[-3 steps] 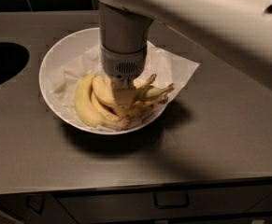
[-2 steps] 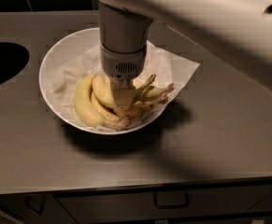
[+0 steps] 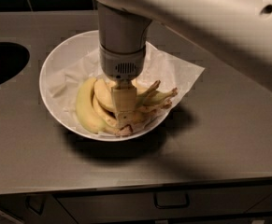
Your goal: Pick banana from white bowl
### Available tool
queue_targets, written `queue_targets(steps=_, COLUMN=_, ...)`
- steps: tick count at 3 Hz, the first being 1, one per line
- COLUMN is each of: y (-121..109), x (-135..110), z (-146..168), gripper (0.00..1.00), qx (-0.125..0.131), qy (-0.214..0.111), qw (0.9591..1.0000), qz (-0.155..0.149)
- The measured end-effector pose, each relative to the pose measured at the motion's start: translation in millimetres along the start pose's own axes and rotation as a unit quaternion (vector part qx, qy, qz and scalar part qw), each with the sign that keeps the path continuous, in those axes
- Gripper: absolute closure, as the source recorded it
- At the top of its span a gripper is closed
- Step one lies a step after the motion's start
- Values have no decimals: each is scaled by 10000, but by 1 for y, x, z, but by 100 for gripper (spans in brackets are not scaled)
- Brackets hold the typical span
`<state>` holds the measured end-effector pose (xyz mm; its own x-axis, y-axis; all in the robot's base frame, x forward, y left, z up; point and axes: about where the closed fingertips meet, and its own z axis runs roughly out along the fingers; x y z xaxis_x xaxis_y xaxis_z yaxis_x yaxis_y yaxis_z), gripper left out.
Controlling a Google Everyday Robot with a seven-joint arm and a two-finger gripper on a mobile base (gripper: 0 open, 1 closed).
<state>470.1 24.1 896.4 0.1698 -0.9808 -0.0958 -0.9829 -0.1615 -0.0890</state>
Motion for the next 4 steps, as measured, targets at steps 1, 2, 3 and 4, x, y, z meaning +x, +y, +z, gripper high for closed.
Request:
queue_targets(steps=1, y=0, x=-1, z=1, gripper=30, qx=44, qy=-20, qw=10000, qz=24)
queue_targets(steps=2, y=0, x=-1, z=1, gripper=54, qx=47, qy=-21, qw=10000, qz=25)
queue_targets(steps=3, y=0, x=-1, z=0, gripper=68, qx=54, qy=-22, qw=10000, qz=26)
queue_targets(steps=4, y=0, x=-3, z=-2, gripper=68, qx=66, qy=-11, qw=10000, qz=22)
